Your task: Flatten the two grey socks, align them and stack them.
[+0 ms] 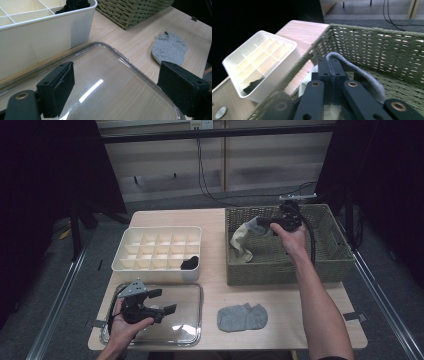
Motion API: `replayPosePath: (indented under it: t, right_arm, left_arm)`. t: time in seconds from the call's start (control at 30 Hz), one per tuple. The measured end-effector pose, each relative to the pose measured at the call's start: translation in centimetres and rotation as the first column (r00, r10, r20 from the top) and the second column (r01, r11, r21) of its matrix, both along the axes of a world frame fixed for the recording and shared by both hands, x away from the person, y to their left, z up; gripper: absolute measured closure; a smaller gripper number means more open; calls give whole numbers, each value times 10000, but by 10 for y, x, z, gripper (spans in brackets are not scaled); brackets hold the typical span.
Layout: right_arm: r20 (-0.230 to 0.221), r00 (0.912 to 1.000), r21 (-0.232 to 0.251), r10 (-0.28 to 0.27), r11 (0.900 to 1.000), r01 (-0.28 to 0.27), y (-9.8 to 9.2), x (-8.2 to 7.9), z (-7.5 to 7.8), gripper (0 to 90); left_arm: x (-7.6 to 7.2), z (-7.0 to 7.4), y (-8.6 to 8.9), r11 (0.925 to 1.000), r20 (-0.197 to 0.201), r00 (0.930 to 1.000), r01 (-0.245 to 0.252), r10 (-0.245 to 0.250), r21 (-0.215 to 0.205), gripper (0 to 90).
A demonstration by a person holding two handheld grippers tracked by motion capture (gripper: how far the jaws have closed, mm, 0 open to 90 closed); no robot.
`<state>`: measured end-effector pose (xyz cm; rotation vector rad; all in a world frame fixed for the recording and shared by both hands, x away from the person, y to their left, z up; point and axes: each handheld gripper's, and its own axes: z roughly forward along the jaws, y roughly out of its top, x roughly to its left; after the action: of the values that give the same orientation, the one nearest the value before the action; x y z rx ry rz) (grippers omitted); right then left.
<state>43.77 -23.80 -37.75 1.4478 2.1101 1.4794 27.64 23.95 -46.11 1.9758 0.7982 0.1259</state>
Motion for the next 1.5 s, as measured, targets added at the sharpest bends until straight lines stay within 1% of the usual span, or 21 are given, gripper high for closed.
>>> replayPosePath:
  t: [0.03,0.23,0.27,0.3,0.33,0.37,0.47,0.5,0.53,0.57,0.67,0.73,0.8,0.9,0.97,1.1,1.2,1.3,1.37,1.4,1.5]
  right_arm:
    - [107,9999,5,53,10000,-53,0,-4,2,899]
    - [345,9993,186,157,9997,-163,-2,-12,8,899]
    - [420,9990,245,127,9996,-137,-3,-13,9,899]
    - [511,9985,533,207,9983,-234,-5,-16,11,899]
    - [511,9985,533,207,9983,-234,-5,-16,11,899]
    - [561,9978,495,351,9981,-379,-3,-19,12,899]
    - [669,9965,533,509,9971,-545,0,-23,14,899]
    - [778,9953,644,574,9960,-624,3,-27,16,899]
    - [778,9953,644,574,9960,-624,3,-27,16,899]
    - [933,9934,746,664,9945,-734,5,-31,18,899]
    - [1017,9921,705,735,9942,-809,7,-36,21,899]
    - [1235,9893,806,774,9929,-878,9,-40,25,899]
    - [1260,9889,720,783,9935,-878,10,-43,27,899]
    - [1369,9876,823,764,9927,-882,9,-47,31,899]
    - [1495,9858,895,766,9919,-906,9,-52,34,899]
    - [1611,9841,924,754,9915,-911,9,-57,37,899]
    - [1715,9822,999,771,9904,-952,9,-62,39,899]
    - [1812,9800,1066,823,9890,-1028,11,-71,40,899]
    - [1829,9795,1085,846,9885,-1057,12,-74,41,899]
    - [1868,9784,1027,880,9888,-1086,14,-77,42,900]
    - [1958,9759,1068,958,9872,-1183,18,-85,45,899]
  left_arm:
    - [0,0,0,10000,0,10000,8,-8,21,136]
    - [0,0,0,10000,2,10000,22,-22,64,135]
    - [0,0,0,10000,-13,10000,11,-11,61,135]
    - [0,0,0,10000,6,10000,7,-7,62,135]
    - [0,0,0,10000,6,10000,7,-7,62,135]
    - [0,0,-1,10000,-2,10000,-13,13,85,134]
    - [0,-1,-2,10000,-20,10000,-14,14,65,134]
    - [0,-1,-2,10000,5,10000,13,-13,88,133]
    - [0,0,-2,9999,24,10000,21,-22,114,133]
    - [-1,0,-2,10000,17,10000,3,-3,90,133]
    - [-1,0,-2,9999,21,10000,-2,2,119,133]
    - [0,0,-2,9999,56,10000,-21,21,149,133]
    - [-1,0,-2,9999,86,10000,-42,41,109,133]
    - [0,0,-2,9999,126,9999,-46,44,135,135]
    - [1,0,-2,9999,130,9999,-78,77,66,136]
    - [0,1,-3,9999,136,9999,-76,74,106,136]
    - [0,1,-4,9999,168,9999,37,-39,119,137]
    - [-2,1,-6,9999,147,9999,27,-28,98,139]
    - [-2,1,-7,9999,156,9999,43,-45,130,139]
    - [-2,1,-7,9999,144,9999,50,-52,165,143]
    - [-3,1,-9,9999,198,9998,75,-77,92,154]
